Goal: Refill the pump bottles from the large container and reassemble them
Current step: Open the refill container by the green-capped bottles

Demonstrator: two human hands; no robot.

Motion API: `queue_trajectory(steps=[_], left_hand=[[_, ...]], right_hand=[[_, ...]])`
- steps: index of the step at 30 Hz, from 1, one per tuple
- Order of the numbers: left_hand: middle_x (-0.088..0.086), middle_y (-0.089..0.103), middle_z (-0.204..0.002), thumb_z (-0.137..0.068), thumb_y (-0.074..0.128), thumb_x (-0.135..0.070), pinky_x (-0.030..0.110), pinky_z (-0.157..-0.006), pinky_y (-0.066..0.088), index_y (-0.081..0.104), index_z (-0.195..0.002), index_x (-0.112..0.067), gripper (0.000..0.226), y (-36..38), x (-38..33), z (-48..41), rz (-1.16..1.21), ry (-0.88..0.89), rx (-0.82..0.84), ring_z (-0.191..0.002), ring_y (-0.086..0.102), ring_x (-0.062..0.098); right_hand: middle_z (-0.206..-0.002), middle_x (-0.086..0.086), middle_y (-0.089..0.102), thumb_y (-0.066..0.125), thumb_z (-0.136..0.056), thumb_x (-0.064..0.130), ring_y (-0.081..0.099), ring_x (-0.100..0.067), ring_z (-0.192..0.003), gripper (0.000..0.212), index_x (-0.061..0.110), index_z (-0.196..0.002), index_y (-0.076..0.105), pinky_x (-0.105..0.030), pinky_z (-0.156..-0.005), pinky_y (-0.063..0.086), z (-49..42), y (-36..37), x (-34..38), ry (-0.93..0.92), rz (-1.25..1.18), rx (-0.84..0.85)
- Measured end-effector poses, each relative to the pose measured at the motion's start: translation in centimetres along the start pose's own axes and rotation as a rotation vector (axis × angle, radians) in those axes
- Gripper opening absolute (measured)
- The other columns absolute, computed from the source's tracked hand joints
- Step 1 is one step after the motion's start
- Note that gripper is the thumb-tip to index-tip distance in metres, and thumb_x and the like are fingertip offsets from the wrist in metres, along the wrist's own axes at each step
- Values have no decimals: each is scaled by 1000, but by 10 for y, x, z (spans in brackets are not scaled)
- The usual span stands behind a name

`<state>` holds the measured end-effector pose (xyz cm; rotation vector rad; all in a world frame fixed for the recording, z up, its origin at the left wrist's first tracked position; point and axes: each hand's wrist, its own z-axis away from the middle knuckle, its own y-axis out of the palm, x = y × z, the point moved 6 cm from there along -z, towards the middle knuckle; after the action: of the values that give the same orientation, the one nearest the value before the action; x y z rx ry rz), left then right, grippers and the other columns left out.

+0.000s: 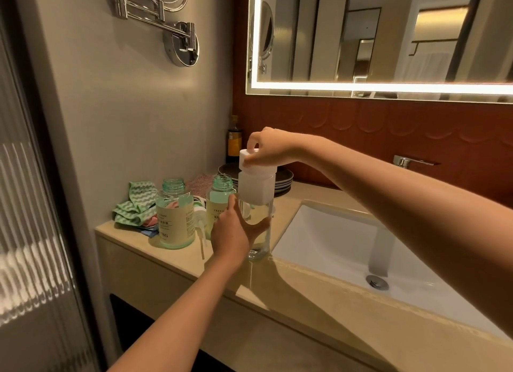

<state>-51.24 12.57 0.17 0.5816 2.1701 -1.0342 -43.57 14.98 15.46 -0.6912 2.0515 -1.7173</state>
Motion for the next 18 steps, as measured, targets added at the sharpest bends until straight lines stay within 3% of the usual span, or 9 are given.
queue_trajectory(steps=[2,4,6,9,11,14,16,18], left_hand=[[6,63,-105,-71,71,-53,28,-61,43,39,-125,-17,72,1,0,0,19,-6,7,-93,61,26],[8,62,-110,-73,69,-53,29,-65,44,36,-129,-16,75,1,1,-2,-15,-23,13,-97,60,27],[9,62,-109,-74,69,-53,29,-64,43,35,-130,-14,76,0,0,-1,-55,-15,4,-90,59,24],[8,62,-104,-73,70,-52,29,-61,43,40,-122,-12,70,-2,-1,0,-44,2,2,-82,54,20],[8,62,-104,-73,70,-53,30,-61,44,39,-124,-12,72,-1,-1,0,-45,6,4,-87,58,24],[9,63,-105,-73,68,-55,29,-59,42,37,-129,-13,77,0,-2,-2,-68,3,13,-91,61,26],[9,63,-108,-74,66,-56,29,-60,44,33,-133,-13,80,1,-2,-2,-92,-7,23,-94,61,27],[10,63,-109,-75,66,-55,30,-61,45,30,-135,-12,82,0,-1,-2,-109,-20,24,-95,61,28]], right_hand=[[-142,-10,41,55,-91,35,43,-25,-125,56,14,-140,37,-36,-101,39,2,-1,2,1,-133,70],[-150,-6,32,54,-89,45,34,-25,-134,69,16,-145,27,-36,-106,33,0,-3,3,25,-207,59],[-144,-8,40,50,-86,59,42,-26,-128,77,12,-143,30,-34,-97,40,-3,-2,1,70,-111,-13],[-111,-12,58,48,-84,62,56,-24,-99,73,4,-128,50,-26,-70,45,-6,1,0,111,53,-63],[-119,-11,57,56,-85,53,55,-25,-106,67,3,-129,49,-30,-81,47,-7,3,-2,93,-38,-41],[-145,-9,40,67,-83,33,39,-28,-130,71,13,-143,33,-39,-105,34,-2,3,-8,96,-347,32],[-151,-6,30,67,-82,35,30,-28,-136,78,19,-146,26,-44,-110,26,2,2,-12,121,-500,59],[-152,-6,28,61,-82,48,31,-28,-136,80,18,-146,25,-44,-108,30,3,0,-13,126,-505,9]])
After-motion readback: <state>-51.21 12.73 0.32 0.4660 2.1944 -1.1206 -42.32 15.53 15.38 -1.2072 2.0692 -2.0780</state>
